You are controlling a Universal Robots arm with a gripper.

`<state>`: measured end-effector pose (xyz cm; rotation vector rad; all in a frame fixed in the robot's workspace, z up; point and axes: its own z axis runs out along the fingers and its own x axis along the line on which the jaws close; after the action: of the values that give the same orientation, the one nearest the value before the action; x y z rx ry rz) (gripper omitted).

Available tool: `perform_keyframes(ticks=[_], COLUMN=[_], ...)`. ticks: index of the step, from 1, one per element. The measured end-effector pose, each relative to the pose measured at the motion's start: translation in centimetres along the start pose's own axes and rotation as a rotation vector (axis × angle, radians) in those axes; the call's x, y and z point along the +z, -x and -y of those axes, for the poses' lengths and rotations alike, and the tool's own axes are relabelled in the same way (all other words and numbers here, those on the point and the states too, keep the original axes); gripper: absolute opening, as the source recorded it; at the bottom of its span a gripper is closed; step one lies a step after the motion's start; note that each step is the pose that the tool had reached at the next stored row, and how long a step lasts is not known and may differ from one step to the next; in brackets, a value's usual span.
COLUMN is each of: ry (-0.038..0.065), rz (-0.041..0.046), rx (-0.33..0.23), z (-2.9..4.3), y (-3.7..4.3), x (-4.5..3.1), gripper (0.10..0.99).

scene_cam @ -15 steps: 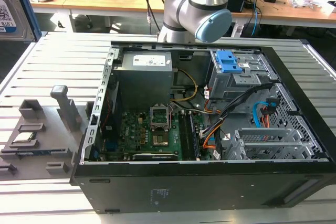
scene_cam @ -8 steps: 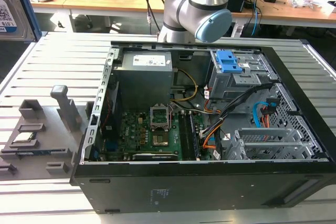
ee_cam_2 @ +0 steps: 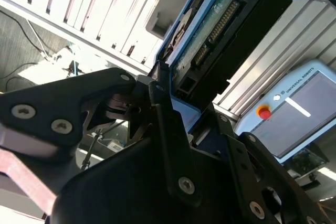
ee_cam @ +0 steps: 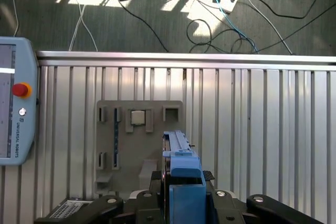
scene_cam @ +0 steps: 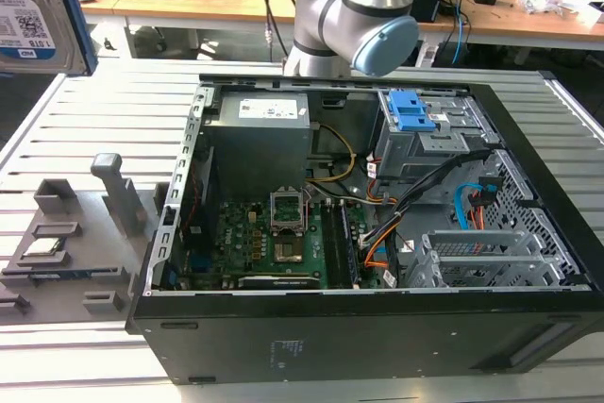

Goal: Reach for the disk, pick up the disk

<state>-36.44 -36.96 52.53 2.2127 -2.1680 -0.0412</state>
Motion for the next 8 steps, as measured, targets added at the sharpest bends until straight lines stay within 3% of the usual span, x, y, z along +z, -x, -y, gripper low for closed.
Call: perform_keyframes(ticks=[8], ry=[0.0], rz=[0.0], rx=[0.0], z=[3.08], y=[0.01], x=[-0.15], gripper=[0.369])
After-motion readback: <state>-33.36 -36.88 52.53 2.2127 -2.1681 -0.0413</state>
